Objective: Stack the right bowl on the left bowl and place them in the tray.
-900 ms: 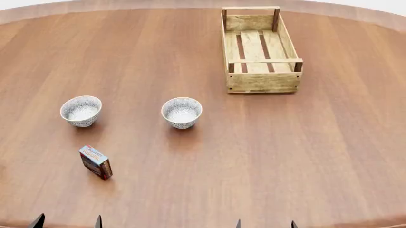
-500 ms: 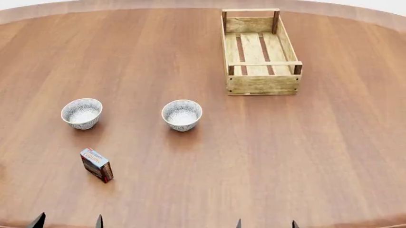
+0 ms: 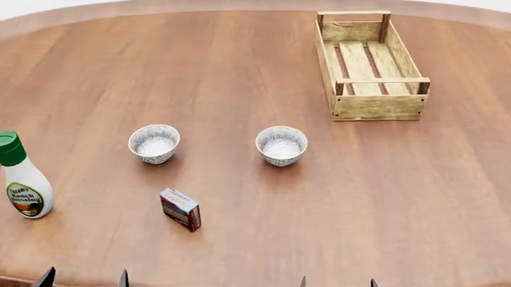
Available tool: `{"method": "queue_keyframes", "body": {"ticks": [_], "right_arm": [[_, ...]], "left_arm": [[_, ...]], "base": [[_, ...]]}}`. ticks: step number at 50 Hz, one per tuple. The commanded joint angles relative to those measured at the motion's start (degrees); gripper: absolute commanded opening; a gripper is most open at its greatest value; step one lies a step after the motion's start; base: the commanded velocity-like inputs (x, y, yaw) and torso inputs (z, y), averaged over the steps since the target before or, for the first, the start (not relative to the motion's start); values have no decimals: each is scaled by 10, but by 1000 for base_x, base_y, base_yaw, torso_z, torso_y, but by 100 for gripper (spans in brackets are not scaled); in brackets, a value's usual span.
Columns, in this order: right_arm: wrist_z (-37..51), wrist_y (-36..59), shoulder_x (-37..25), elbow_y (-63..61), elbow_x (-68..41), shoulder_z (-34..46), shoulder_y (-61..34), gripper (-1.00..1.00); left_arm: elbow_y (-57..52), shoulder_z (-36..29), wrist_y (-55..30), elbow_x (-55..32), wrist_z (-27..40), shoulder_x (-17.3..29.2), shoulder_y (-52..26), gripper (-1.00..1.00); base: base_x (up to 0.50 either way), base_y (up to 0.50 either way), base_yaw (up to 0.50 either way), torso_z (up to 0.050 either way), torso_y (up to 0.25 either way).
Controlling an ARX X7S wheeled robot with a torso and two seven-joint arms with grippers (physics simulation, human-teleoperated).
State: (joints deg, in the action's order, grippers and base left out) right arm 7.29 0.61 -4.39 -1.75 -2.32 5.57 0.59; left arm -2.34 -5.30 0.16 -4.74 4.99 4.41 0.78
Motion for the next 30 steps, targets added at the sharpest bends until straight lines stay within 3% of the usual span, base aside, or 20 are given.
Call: {"method": "queue_keyframes", "body": {"ticks": [1, 21, 23, 30], "right_arm": [[0, 7, -7, -1, -22, 8, -1, 100], [25, 25, -19, -21, -29, 20, -3, 100], [21, 153, -33, -117, -54, 24, -9, 100], [29, 345, -51, -249, -104, 8, -56, 100]], "left_arm": [[2, -8, 3, -7, 10, 7, -1, 100], [-17, -14, -37, -38, 29, 17, -6, 100], [-119, -9, -170, -60, 52, 25, -18, 100], [-237, 3, -341, -121, 67, 44, -61, 100]], "base": [[0, 0, 0, 0, 0], [0, 0, 0, 0, 0], [0, 0, 0, 0, 0], [0, 0, 0, 0, 0]]}}
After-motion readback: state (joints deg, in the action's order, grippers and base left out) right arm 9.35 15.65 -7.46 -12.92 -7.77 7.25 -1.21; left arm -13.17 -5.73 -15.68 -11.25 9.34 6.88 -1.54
